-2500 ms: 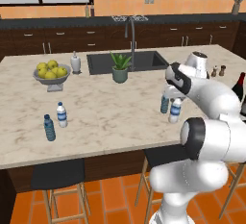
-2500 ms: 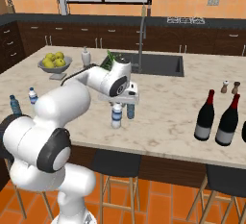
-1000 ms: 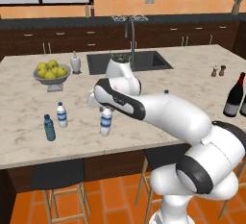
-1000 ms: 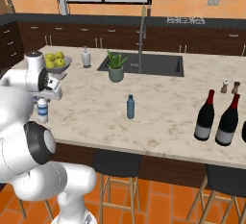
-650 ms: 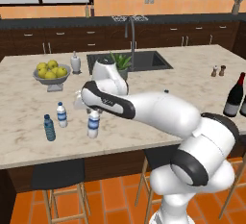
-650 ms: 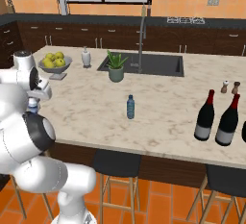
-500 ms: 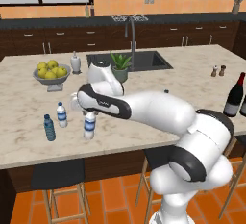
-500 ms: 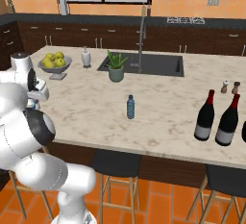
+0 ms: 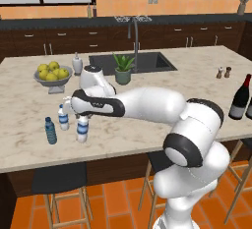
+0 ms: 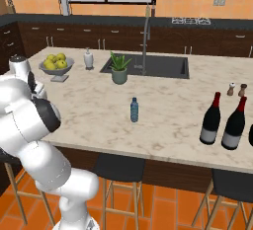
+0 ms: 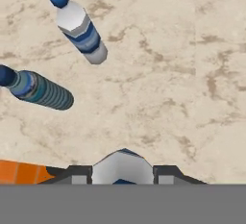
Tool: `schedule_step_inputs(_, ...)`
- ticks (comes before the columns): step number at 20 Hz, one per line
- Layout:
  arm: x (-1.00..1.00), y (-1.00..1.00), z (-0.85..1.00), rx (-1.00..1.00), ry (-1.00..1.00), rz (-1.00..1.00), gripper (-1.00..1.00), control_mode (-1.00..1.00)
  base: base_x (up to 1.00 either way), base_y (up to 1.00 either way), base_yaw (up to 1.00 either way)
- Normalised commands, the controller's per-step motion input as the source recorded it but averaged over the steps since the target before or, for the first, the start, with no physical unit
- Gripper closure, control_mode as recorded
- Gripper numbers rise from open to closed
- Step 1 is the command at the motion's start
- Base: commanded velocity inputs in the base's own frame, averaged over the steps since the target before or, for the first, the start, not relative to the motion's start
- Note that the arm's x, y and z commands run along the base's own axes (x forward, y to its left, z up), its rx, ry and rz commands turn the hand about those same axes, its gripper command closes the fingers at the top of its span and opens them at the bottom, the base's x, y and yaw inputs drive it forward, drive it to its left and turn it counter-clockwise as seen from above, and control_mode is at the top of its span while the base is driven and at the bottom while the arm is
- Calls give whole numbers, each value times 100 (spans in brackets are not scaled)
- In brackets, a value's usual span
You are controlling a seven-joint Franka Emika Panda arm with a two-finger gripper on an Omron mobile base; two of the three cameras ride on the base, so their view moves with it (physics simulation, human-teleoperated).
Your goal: Move the plastic bottles in the middle to the plastics group, and the glass bottles in the middle to the glass group.
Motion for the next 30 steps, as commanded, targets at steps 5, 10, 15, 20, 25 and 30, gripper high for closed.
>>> schedule_step_inputs(5,23,28,-10,0,0,0,100,-100,0,0,0)
schedule_step_inputs(10,16,16,-12,-2,-3,0,100,-100,0,0,0)
schedule_step_inputs(15,10,16,-22,-6,-6,0,100,-100,0,0,0)
schedule_step_inputs(20,12,15,-20,-2,-1,0,100,-100,0,0,0)
schedule_step_inputs(25,13,10,-28,-3,0,0,100,-100,0,0,0)
schedule_step_inputs(30,13,9,-32,-5,0,0,100,-100,0,0,0)
